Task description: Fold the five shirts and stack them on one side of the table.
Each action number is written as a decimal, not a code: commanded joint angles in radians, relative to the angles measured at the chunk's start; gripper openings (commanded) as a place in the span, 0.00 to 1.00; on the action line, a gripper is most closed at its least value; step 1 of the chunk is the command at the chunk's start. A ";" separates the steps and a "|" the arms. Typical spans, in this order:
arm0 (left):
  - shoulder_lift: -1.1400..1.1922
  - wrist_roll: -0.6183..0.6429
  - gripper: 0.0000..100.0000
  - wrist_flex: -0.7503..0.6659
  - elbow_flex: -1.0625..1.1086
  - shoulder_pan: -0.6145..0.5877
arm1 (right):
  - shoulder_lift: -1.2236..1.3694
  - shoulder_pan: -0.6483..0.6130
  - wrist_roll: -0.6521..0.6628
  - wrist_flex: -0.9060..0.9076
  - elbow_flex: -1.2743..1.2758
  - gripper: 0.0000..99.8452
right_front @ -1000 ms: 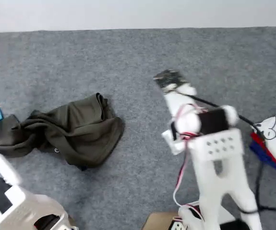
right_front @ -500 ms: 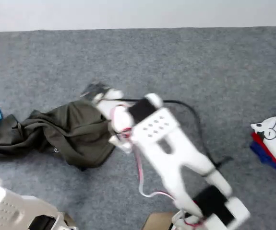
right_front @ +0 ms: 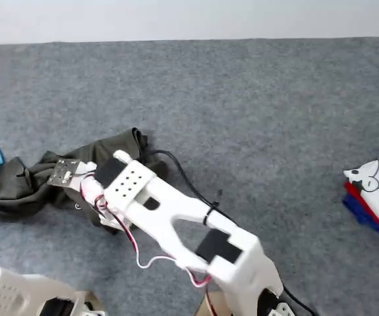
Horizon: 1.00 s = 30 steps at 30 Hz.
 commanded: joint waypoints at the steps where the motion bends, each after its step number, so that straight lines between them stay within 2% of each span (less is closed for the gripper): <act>1: -0.005 -0.003 0.14 -0.008 -0.002 -0.020 | 0.064 -0.010 -0.009 -0.008 -0.127 0.16; 8: -0.006 -0.003 0.14 -0.008 0.001 -0.011 | 0.216 0.001 -0.012 0.048 -0.259 0.10; 17: -0.002 -0.003 0.14 -0.011 -0.002 -0.011 | 0.216 0.002 -0.012 0.288 -0.523 0.10; 24: -0.008 -0.003 0.14 -0.008 -0.004 0.002 | 0.156 -0.044 -0.014 0.295 -0.577 0.11; 26: -0.002 -0.003 0.14 -0.008 -0.004 -0.002 | 0.142 -0.061 -0.015 0.295 -0.543 0.12; 30: -0.002 -0.003 0.14 -0.009 0.001 -0.002 | 0.157 -0.064 -0.127 0.292 -0.477 0.22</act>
